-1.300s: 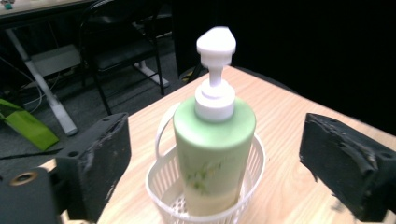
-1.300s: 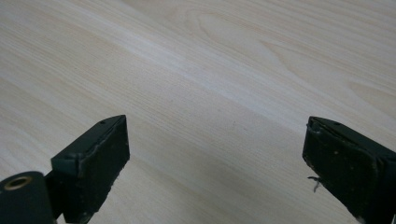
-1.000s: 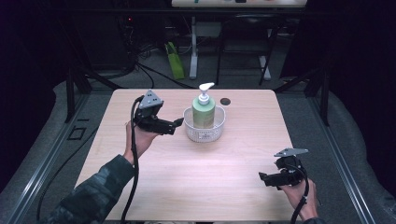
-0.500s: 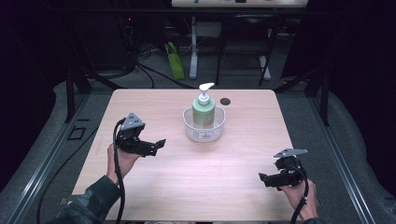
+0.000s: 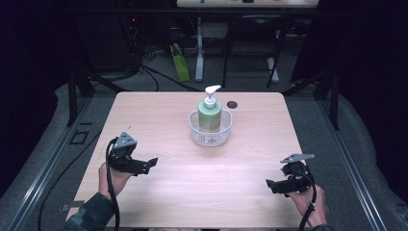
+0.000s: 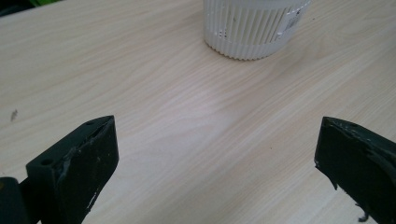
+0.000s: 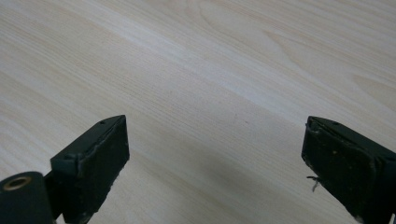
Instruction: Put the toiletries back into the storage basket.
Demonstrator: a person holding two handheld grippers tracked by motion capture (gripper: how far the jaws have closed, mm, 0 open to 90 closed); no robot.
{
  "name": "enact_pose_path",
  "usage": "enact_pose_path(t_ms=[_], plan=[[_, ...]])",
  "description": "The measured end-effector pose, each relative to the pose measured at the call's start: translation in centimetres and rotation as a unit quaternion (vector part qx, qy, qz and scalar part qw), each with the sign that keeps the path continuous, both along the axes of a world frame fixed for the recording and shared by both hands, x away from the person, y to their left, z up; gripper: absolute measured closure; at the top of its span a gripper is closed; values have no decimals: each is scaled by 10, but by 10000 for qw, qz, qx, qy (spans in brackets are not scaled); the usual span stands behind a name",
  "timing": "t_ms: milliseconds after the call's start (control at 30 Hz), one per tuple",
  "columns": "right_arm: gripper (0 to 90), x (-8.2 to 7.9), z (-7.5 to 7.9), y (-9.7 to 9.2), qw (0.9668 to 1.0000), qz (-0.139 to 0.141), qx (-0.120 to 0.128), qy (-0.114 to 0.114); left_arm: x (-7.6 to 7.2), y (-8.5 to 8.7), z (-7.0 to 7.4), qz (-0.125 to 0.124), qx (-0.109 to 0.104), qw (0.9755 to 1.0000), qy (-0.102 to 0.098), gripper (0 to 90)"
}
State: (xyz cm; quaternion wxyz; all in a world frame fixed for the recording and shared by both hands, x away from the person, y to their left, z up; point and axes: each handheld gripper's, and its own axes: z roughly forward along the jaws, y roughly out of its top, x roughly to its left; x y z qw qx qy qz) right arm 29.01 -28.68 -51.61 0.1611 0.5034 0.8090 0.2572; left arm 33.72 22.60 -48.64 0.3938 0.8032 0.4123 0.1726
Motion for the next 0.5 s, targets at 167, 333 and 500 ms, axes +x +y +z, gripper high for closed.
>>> enact_pose_path(t_ms=[167,333,500], plan=[[72,0,-2,2,10000,34,-37,39,2,5,-8,30,67,9999,80,0],[65,-1,-1,1,10000,34,-59,5,4,6,-12,-13,123,9998,142,0],[65,1,-3,-2,10000,55,-38,49,6,5,-16,-66,191,9997,163,0]])
